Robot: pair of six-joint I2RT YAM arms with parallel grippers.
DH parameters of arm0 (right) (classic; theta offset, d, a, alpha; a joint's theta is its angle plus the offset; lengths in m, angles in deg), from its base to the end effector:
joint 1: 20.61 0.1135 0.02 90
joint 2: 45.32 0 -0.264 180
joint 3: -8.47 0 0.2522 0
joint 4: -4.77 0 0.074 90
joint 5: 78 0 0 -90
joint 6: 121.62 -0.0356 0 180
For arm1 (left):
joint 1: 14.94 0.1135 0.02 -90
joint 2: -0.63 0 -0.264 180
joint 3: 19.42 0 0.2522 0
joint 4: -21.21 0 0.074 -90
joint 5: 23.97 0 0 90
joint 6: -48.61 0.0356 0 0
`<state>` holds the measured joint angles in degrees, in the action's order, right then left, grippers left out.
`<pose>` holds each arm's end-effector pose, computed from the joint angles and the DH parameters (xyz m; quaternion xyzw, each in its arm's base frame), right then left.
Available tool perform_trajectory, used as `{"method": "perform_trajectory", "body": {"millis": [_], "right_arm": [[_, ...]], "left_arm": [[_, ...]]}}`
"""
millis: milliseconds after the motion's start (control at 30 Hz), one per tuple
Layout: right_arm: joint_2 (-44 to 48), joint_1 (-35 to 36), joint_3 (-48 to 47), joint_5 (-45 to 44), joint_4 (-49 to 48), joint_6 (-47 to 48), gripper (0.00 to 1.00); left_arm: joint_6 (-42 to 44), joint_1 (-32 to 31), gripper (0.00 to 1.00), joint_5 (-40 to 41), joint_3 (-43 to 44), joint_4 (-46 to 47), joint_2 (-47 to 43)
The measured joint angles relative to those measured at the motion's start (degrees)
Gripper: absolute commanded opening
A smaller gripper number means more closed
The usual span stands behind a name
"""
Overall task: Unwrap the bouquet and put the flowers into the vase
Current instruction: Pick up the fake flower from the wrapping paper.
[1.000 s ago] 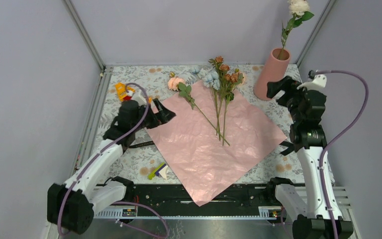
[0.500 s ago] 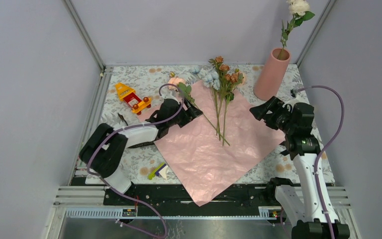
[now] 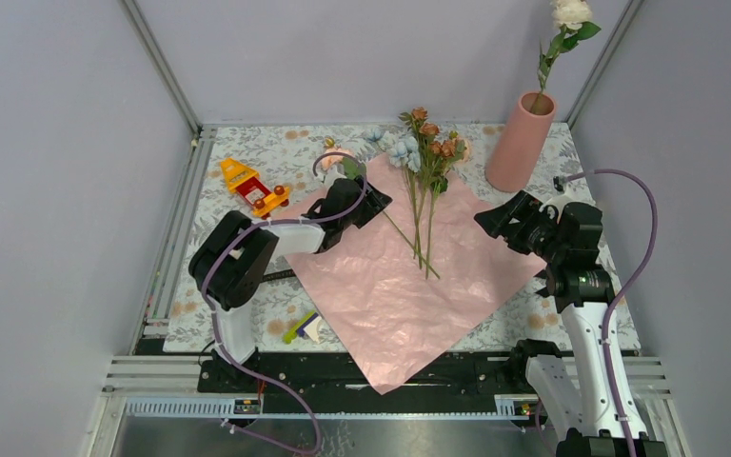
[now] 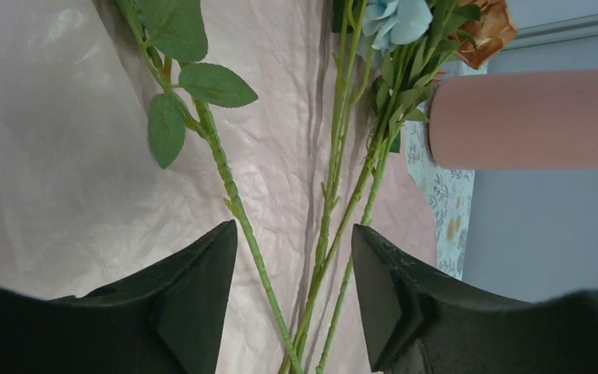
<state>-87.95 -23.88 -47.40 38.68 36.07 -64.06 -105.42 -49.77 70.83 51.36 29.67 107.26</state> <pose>0.1725 0.0062 0.3173 0.1125 0.7911 0.3246 0.5061 0.3277 -0.2244 0.1684 -0.2362 0.8206 -0.3711 0.3648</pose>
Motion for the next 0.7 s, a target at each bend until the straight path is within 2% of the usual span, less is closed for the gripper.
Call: {"method": "perform_trajectory", "body": {"millis": [467,700], "right_arm": [[0.02,0.0,-0.02,0.96,1.07,0.07,0.84],[0.07,0.0,-0.02,1.07,1.99,0.44,0.84]], "left_arm": [[-0.13,0.0,0.48,1.88,4.81,-3.1,6.08],[-0.33,0.0,0.37,1.99,5.64,-3.17,7.34]]}}
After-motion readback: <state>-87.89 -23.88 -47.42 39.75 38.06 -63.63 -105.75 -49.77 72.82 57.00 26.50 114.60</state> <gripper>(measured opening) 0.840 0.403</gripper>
